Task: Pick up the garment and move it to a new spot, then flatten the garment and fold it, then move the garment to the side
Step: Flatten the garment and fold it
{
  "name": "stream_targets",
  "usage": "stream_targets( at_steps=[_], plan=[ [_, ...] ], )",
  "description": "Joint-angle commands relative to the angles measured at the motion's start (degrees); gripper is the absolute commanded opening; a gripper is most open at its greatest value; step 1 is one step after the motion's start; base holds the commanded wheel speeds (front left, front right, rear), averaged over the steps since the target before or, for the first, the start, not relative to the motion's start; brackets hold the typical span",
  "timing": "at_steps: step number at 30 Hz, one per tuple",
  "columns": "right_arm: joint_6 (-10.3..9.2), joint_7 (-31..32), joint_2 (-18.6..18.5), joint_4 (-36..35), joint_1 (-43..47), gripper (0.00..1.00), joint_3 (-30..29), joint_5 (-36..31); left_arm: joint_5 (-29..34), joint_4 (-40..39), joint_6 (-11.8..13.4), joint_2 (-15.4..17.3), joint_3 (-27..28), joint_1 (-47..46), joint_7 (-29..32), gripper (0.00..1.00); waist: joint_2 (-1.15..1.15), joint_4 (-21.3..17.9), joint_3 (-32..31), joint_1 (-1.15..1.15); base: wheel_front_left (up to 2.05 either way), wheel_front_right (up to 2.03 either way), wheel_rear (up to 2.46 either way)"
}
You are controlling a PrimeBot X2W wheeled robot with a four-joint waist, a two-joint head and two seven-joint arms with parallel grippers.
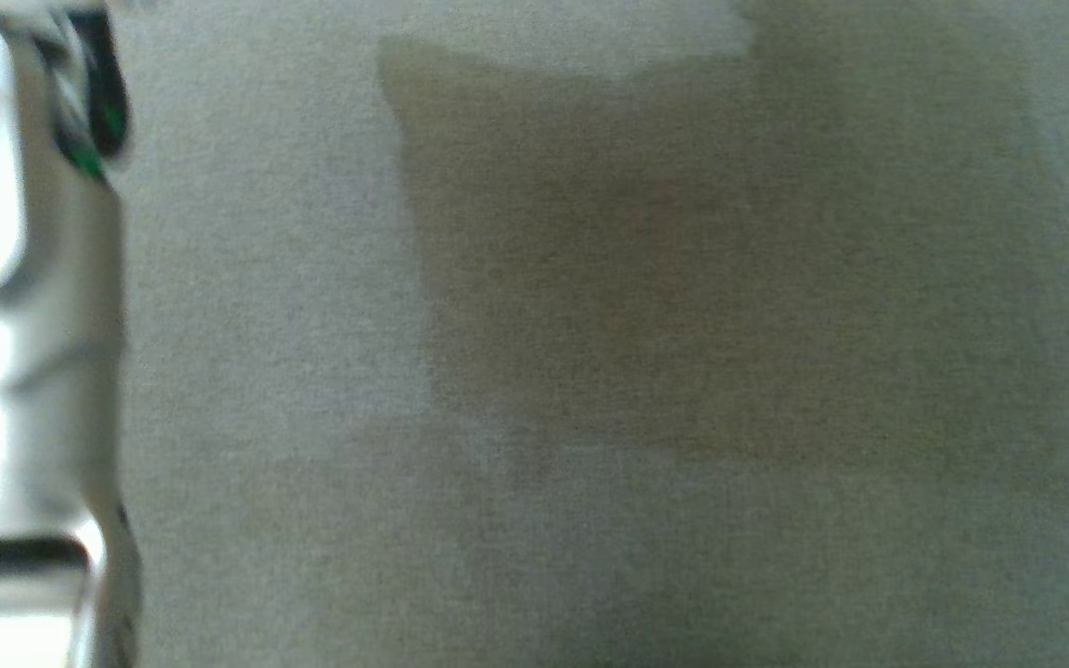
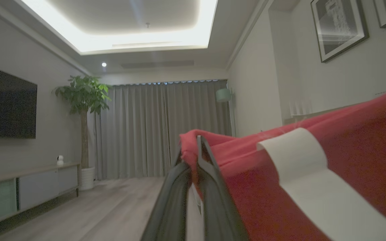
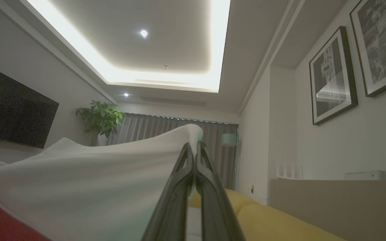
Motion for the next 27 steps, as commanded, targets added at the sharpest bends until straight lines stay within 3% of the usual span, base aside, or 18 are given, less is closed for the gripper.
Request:
stream_targets(
  at_steps=[1, 3, 7, 16, 27],
  plan=[
    [-0.04, -0.3, 0.4, -2.5, 4.5, 0.0, -0.7, 1.8, -0.9, -0.4, 0.0, 2.0, 2.3, 3.5, -0.1, 0.0, 0.0, -0.6, -0.6, 0.01, 0.0, 0.0, 0.0],
    [-0.04, -0.3, 0.5, -3.5, 8.1, 0.0, -0.3, 2.9, -1.3, -0.1, 0.1, 1.5, 2.8, 6.5, -0.2, 0.0, 0.0, -0.9, -0.8, 0.01, 0.0, 0.0, 0.0],
    [-0.04, -0.3, 1.9, -8.5, 23.4, 0.0, -0.4, 7.5, -2.8, -0.8, 0.0, -1.6, 5.2, 20.2, -0.2, 0.0, 0.0, -2.4, -2.0, 0.01, 0.0, 0.0, 0.0],
    [-0.04, -0.3, 9.5, -16.8, 53.5, 0.0, -1.1, 13.0, -3.5, -4.1, -1.4, -6.7, 10.7, 42.8, -0.2, 0.0, 0.0, -5.0, -6.3, 0.01, 0.0, 0.0, 0.0],
    [-0.04, -0.3, 14.3, -17.7, 71.4, 0.0, 2.7, 12.2, -5.3, -7.2, -0.5, -7.2, 8.3, 58.2, -0.2, 0.0, 0.0, -7.5, -12.5, 0.01, 0.0, 0.0, 0.0]
  ],
)
